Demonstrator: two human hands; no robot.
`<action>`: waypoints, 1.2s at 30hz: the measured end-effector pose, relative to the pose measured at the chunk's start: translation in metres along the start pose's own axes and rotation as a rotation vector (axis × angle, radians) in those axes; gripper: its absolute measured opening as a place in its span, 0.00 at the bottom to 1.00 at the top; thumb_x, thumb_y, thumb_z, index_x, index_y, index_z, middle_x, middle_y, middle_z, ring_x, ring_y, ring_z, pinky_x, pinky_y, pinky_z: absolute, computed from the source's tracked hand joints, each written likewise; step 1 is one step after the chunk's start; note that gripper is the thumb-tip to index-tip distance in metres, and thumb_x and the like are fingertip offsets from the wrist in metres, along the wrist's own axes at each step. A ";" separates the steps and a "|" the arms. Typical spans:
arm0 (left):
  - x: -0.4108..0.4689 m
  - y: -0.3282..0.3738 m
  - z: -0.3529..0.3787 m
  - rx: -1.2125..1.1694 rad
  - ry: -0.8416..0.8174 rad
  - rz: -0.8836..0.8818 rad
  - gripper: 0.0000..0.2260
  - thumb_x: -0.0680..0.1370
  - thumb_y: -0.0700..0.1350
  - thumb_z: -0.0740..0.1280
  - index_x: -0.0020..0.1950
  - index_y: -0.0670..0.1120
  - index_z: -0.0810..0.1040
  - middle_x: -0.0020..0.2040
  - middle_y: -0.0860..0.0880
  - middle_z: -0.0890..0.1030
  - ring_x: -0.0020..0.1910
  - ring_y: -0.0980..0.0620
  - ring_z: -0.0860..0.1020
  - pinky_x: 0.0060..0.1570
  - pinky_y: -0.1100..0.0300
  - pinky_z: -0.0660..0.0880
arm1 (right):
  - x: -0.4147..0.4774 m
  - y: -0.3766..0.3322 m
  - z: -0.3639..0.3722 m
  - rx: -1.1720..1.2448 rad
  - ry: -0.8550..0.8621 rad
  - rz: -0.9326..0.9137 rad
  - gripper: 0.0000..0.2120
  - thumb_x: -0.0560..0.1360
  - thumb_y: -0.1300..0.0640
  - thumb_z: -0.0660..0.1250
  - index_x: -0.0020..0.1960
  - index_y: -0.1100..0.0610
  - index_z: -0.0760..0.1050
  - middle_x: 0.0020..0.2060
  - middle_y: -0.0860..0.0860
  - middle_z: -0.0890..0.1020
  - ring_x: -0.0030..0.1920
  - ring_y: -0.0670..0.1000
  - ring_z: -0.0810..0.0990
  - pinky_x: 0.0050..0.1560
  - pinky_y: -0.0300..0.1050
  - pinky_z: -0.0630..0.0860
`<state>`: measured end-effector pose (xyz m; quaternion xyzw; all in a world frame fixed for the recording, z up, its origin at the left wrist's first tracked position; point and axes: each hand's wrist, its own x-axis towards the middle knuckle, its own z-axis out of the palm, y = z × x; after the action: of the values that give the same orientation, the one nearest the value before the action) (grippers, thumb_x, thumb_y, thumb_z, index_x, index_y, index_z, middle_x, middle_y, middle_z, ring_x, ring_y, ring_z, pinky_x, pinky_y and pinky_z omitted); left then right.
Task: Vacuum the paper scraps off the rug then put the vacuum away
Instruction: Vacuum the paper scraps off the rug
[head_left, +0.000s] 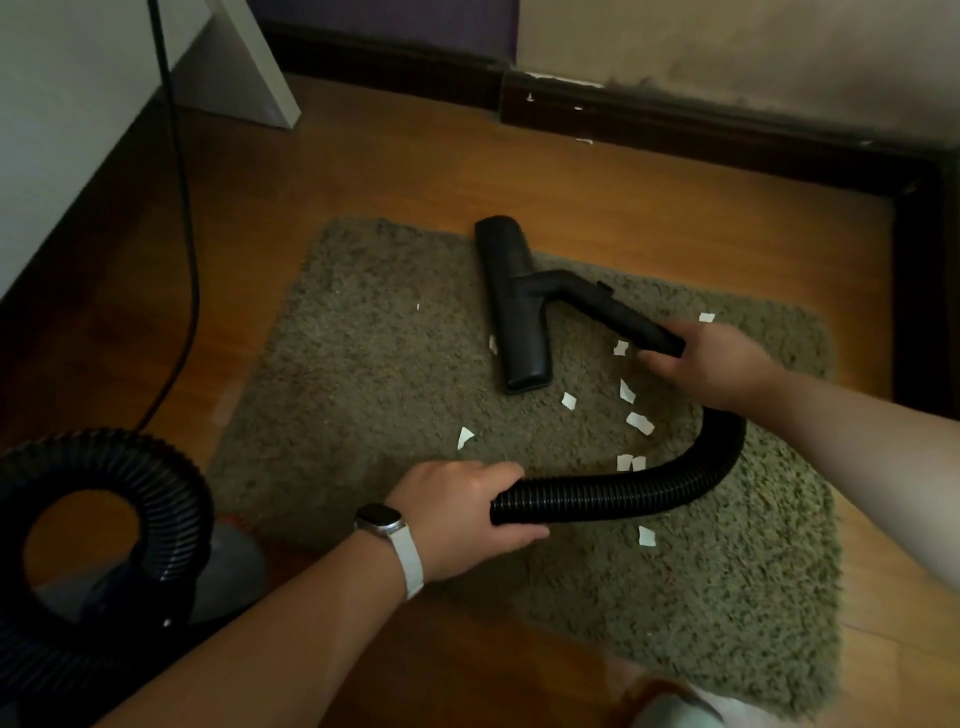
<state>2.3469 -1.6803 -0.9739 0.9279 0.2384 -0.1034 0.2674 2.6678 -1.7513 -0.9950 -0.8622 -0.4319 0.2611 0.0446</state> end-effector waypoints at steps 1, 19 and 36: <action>-0.002 -0.001 0.000 0.002 0.002 0.004 0.21 0.73 0.70 0.61 0.56 0.57 0.73 0.42 0.57 0.77 0.42 0.57 0.77 0.42 0.57 0.77 | 0.000 -0.004 0.001 -0.017 -0.012 -0.029 0.13 0.79 0.43 0.65 0.59 0.48 0.75 0.35 0.48 0.80 0.33 0.48 0.79 0.29 0.42 0.71; -0.007 0.006 0.007 0.028 -0.032 0.065 0.21 0.74 0.70 0.60 0.56 0.56 0.72 0.45 0.56 0.79 0.44 0.55 0.78 0.43 0.57 0.77 | -0.030 0.004 0.007 -0.053 -0.160 -0.119 0.14 0.78 0.43 0.67 0.62 0.44 0.74 0.35 0.46 0.81 0.31 0.46 0.79 0.29 0.40 0.70; -0.021 0.007 0.017 -0.008 -0.072 0.130 0.21 0.74 0.69 0.60 0.58 0.57 0.71 0.46 0.56 0.78 0.44 0.56 0.78 0.42 0.56 0.78 | -0.037 -0.014 0.010 -0.190 -0.164 -0.255 0.20 0.78 0.40 0.66 0.68 0.45 0.72 0.34 0.44 0.80 0.32 0.43 0.77 0.34 0.44 0.77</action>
<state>2.3317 -1.7030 -0.9780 0.9361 0.1680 -0.1184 0.2855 2.6349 -1.7724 -0.9841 -0.7766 -0.5625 0.2809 -0.0397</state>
